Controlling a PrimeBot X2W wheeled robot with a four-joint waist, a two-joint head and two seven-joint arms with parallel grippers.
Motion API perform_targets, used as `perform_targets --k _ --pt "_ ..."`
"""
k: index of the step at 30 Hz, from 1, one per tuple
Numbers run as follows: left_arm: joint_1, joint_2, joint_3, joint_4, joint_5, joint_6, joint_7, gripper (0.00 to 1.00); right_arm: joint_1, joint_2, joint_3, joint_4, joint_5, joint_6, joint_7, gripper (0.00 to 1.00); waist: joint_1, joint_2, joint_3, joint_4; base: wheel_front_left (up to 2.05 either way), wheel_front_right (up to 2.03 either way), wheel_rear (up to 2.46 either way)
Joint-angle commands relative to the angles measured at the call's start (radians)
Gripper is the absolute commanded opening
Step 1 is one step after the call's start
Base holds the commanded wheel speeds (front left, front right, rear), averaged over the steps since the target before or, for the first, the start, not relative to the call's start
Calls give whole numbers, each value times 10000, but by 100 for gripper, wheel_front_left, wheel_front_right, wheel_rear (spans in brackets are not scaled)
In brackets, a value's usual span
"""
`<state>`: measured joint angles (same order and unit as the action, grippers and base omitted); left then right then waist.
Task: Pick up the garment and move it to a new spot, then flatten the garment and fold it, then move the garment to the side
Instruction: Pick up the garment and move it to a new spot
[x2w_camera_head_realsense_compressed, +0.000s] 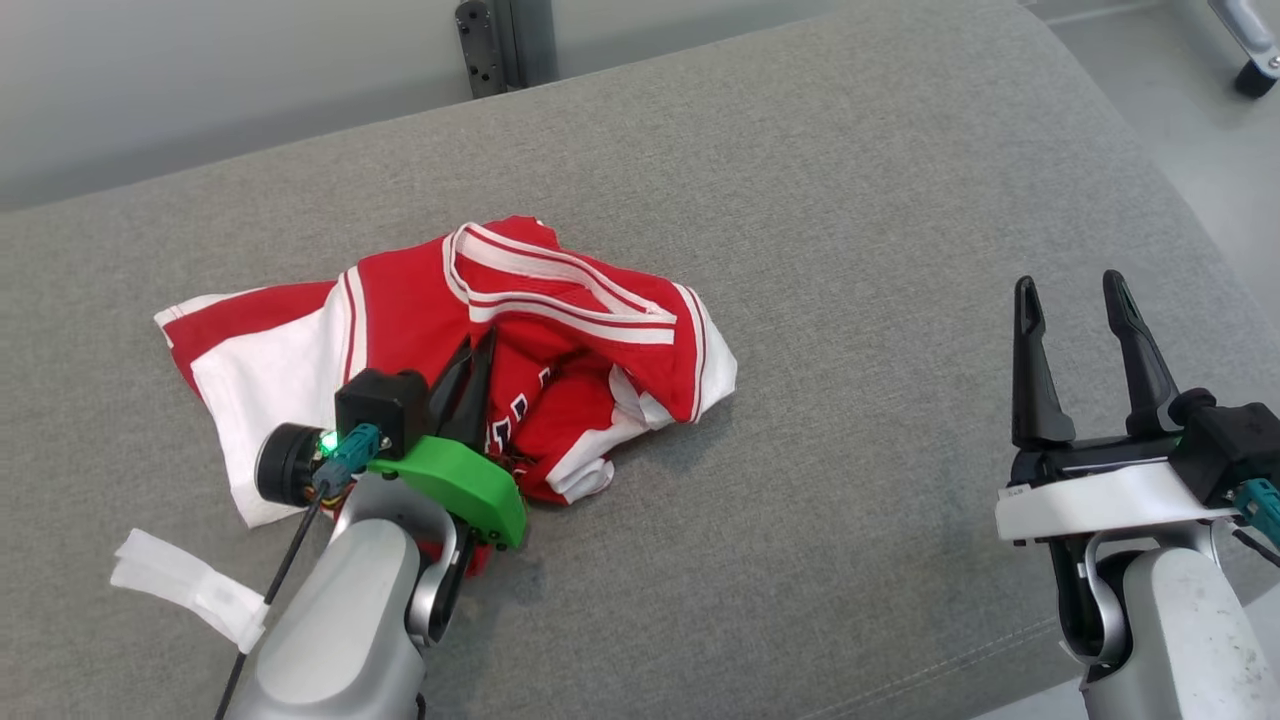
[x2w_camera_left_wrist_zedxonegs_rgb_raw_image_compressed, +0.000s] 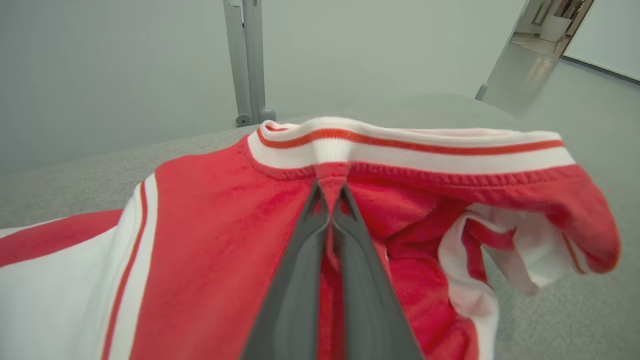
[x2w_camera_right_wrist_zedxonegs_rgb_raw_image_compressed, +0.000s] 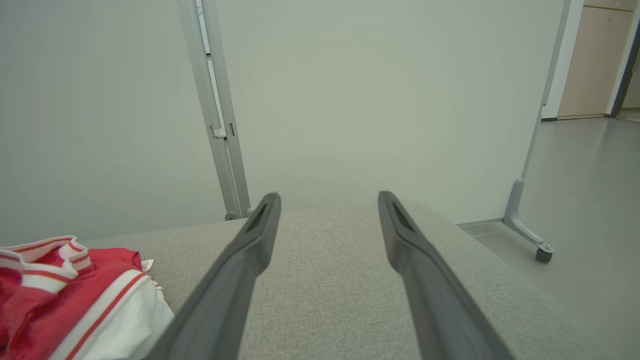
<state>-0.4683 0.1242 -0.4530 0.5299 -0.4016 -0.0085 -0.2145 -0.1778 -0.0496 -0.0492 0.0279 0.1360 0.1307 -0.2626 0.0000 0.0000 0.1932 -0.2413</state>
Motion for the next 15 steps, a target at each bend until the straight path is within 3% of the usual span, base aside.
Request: perform_targets --k 1,8,15 --pt "-215 121 101 -174 76 91 -127 0 90 -18 0 17 -40 1 -35 100 0 0 -92 198 0 0 0" --pt "-504 948 773 -1810 278 466 -372 0 167 -20 -14 16 -60 1 -35 100 0 0 -342 783 0 0 0" --pt "-818 2637 1819 -4050 474 924 342 0 299 -20 -1 64 -64 1 -35 100 0 0 -556 1171 0 0 0"
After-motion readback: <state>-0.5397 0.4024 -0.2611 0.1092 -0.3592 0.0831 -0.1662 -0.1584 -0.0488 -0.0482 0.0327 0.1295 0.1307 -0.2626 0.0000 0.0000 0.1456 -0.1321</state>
